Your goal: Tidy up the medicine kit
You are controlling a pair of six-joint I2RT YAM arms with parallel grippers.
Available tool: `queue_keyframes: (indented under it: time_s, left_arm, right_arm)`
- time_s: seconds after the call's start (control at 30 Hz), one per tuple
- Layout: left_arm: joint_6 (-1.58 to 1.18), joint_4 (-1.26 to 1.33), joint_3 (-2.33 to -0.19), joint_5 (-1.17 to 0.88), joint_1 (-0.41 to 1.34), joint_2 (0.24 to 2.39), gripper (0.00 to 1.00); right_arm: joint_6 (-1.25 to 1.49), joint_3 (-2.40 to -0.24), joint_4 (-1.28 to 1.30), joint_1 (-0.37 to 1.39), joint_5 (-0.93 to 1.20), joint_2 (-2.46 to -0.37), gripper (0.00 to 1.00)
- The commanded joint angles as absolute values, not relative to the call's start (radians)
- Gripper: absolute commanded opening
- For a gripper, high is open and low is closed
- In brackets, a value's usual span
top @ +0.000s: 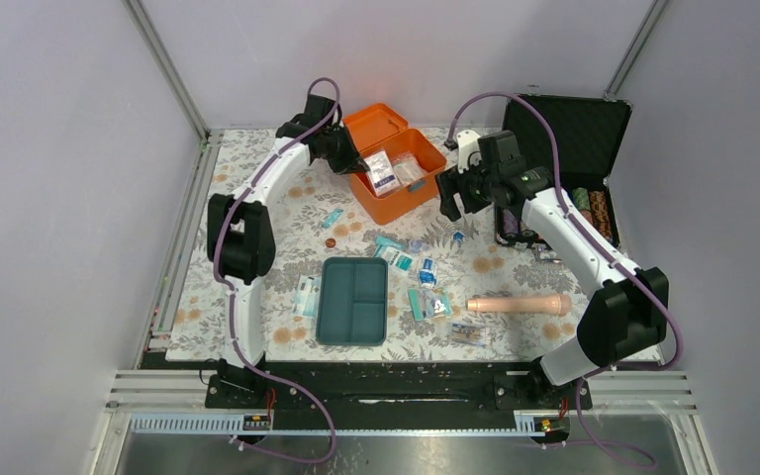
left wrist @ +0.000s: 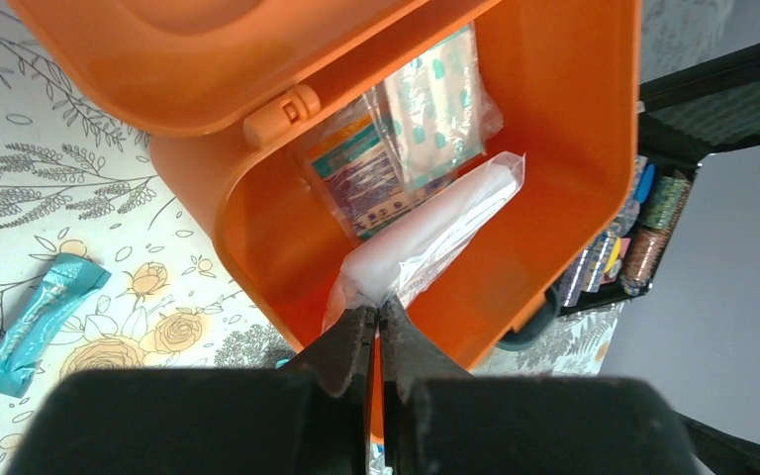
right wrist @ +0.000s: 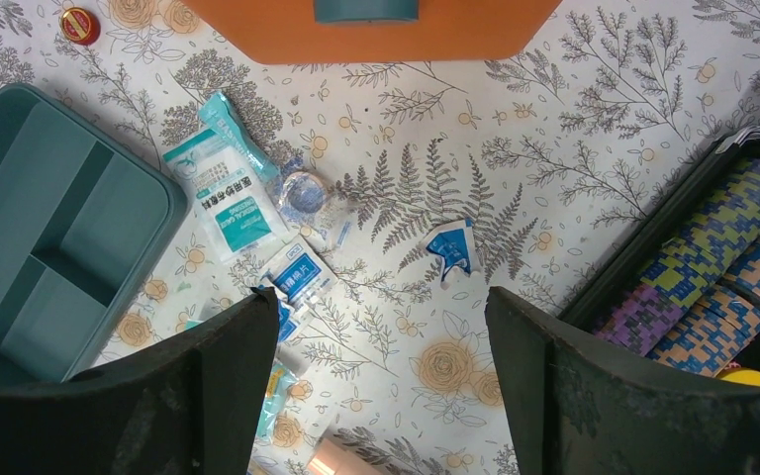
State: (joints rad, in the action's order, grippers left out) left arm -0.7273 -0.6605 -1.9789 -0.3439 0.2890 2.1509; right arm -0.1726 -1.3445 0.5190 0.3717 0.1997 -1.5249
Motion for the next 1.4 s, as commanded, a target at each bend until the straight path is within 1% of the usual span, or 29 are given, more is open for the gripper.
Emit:
queue_keyframes:
  time_s: [0.0,0.1,0.2,0.3,0.43,0.5,0.57,0.73,0.8,0.93,1.1,1.27,1.37]
  left_arm:
    - [-0.732,-0.666,-1.971,-0.298,0.307,2.161,0.01]
    - [-0.719,-0.667,-1.983,-0.290,0.311,2.172,0.05]
    - [-0.706,-0.672,-1.991,-0.274,0.313,2.178,0.15]
    - [-0.689,-0.683,-2.000,-0.250,0.313,2.172,0.29]
    - [-0.670,-0.694,-2.028,-0.226,0.307,2.142,0.40]
    - [-0.649,-0.695,-2.050,-0.229,0.300,2.121,0.47]
    - [-0.613,-0.686,-2.075,-0.253,0.290,2.095,0.57]
    - [-0.484,-0.663,-2.122,-0.342,0.247,2.018,0.69]
    - [-0.421,-0.669,-2.107,-0.371,0.221,1.975,0.73]
    - [-0.301,-0.729,-1.968,-0.355,0.149,1.861,0.77]
    - [-0.187,-0.811,-1.608,-0.301,0.056,1.705,0.77]
    - [-0.063,-0.900,-1.411,-0.283,0.021,1.669,0.74]
    - [-0.018,-0.937,-1.350,-0.286,0.020,1.675,0.72]
  right_arm:
    - [-0.184,-1.350,0.512,0.364,0.190,-1.484,0.83]
    - [-0.181,-1.343,0.506,0.362,0.191,-1.478,0.83]
    - [-0.181,-1.334,0.505,0.362,0.195,-1.475,0.83]
    - [-0.180,-1.326,0.501,0.362,0.194,-1.474,0.83]
    - [-0.179,-1.326,0.494,0.362,0.198,-1.476,0.83]
    - [-0.178,-1.328,0.491,0.361,0.197,-1.480,0.83]
    - [-0.178,-1.330,0.486,0.360,0.200,-1.485,0.83]
    - [-0.169,-1.329,0.472,0.360,0.211,-1.502,0.83]
    - [-0.165,-1.330,0.466,0.361,0.215,-1.506,0.83]
    - [-0.163,-1.328,0.461,0.361,0.222,-1.515,0.83]
    - [-0.160,-1.322,0.446,0.361,0.234,-1.531,0.83]
    - [-0.211,-1.313,0.450,0.361,0.290,-1.555,0.80]
    - [-0.356,-1.313,0.528,0.369,0.386,-1.573,0.76]
